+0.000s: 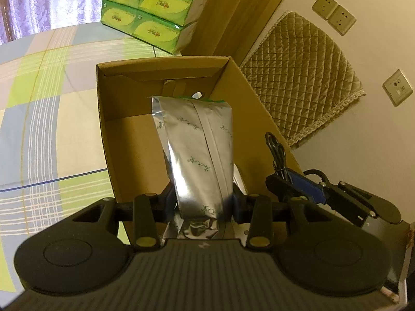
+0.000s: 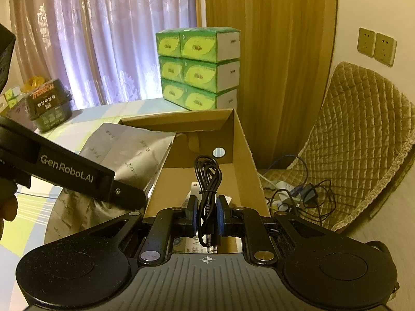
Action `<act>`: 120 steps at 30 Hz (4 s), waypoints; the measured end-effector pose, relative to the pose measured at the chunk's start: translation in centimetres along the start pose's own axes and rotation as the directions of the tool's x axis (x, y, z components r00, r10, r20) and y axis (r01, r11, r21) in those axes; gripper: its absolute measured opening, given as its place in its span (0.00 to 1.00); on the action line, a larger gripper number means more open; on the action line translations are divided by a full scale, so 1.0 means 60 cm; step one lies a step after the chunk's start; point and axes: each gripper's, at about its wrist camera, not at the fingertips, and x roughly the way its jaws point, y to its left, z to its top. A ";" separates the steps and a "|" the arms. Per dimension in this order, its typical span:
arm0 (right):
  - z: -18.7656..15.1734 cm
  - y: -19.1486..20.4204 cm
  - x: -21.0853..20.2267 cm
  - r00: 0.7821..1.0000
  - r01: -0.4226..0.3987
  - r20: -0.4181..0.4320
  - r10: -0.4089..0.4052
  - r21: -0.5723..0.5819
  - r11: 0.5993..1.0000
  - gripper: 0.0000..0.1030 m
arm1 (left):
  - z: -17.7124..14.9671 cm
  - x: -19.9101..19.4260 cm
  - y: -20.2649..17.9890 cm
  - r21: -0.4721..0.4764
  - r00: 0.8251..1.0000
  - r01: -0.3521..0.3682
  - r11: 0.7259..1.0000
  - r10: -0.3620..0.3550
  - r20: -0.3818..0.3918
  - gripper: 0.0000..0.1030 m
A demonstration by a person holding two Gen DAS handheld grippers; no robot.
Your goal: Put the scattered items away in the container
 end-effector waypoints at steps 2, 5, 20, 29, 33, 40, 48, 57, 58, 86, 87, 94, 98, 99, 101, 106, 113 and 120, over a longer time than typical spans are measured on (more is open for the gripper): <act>0.001 -0.001 0.006 1.000 0.000 -0.004 0.000 -0.001 1.000 0.17 | 0.001 0.002 0.005 -0.011 1.000 -0.003 1.000 0.003 0.013 0.39; 0.002 0.000 0.011 1.000 -0.001 -0.009 0.001 -0.004 1.000 0.17 | 0.000 -0.006 0.007 0.008 0.998 -0.039 0.999 0.039 0.052 0.46; -0.008 0.012 0.016 0.999 -0.012 -0.033 0.012 -0.009 1.000 0.17 | -0.028 -0.049 0.049 0.026 0.992 -0.074 0.997 0.071 0.101 0.49; -0.002 0.020 0.013 0.997 -0.082 -0.010 0.082 0.010 0.997 0.17 | -0.041 -0.063 0.040 0.093 0.987 -0.113 0.989 0.101 0.123 0.52; 0.004 0.024 0.011 0.996 -0.085 0.000 0.085 0.005 0.996 0.17 | -0.047 -0.066 0.044 0.098 0.987 -0.114 0.989 0.102 0.125 0.52; -0.003 0.023 0.001 0.998 -0.065 -0.005 0.065 0.006 0.998 0.17 | -0.056 -0.072 0.051 0.096 0.986 -0.122 0.988 0.110 0.124 0.55; -0.020 0.023 -0.044 0.999 -0.049 0.017 0.049 0.015 0.999 0.17 | -0.078 -0.101 0.049 0.097 0.979 -0.145 0.985 0.129 0.156 0.73; -0.039 0.013 -0.113 0.999 -0.031 0.046 0.029 0.036 0.999 0.17 | -0.143 -0.152 0.049 0.078 0.969 -0.123 0.989 0.103 0.226 0.98; -0.041 0.012 -0.120 0.998 -0.027 0.049 0.025 0.041 0.999 0.18 | -0.152 -0.159 0.047 0.073 0.966 -0.126 0.989 0.105 0.235 0.98; -0.112 0.039 -0.308 0.999 0.040 -0.022 -0.039 0.060 0.997 1.00 | -0.295 -0.301 -0.020 -0.004 0.938 -0.193 0.981 0.186 0.294 0.99; -0.113 0.039 -0.312 0.999 0.046 -0.029 -0.044 0.067 0.997 1.00 | -0.298 -0.301 -0.022 -0.008 0.939 -0.192 0.981 0.186 0.289 0.99; -0.123 0.049 -0.336 0.998 0.045 -0.055 -0.041 0.072 0.996 1.00 | -0.320 -0.305 -0.037 -0.011 0.947 -0.184 0.983 0.180 0.266 0.99; -0.130 0.058 -0.341 0.995 0.059 -0.080 -0.055 0.054 0.997 1.00 | -0.325 -0.305 -0.037 -0.020 0.950 -0.176 0.984 0.175 0.260 0.99; -0.131 0.059 -0.342 0.995 0.057 -0.083 -0.053 0.054 0.997 1.00 | -0.325 -0.306 -0.037 -0.021 0.950 -0.176 0.984 0.175 0.259 0.99; -0.134 0.062 -0.344 0.995 0.051 -0.088 -0.046 0.057 0.997 1.00 | -0.327 -0.307 -0.037 -0.018 0.949 -0.178 0.984 0.176 0.263 0.99; -0.139 0.075 -0.347 0.994 0.057 -0.094 -0.053 0.037 0.998 1.00 | -0.329 -0.308 -0.035 -0.019 0.948 -0.182 0.983 0.180 0.262 0.99; -0.137 0.083 -0.349 0.994 0.062 -0.087 -0.059 0.031 0.998 1.00 | -0.329 -0.308 -0.035 -0.017 0.946 -0.191 0.981 0.189 0.265 0.99; -0.135 0.083 -0.347 0.994 0.064 -0.087 -0.062 0.032 0.997 1.00 | -0.331 -0.306 -0.037 -0.010 0.946 -0.192 0.981 0.187 0.264 0.99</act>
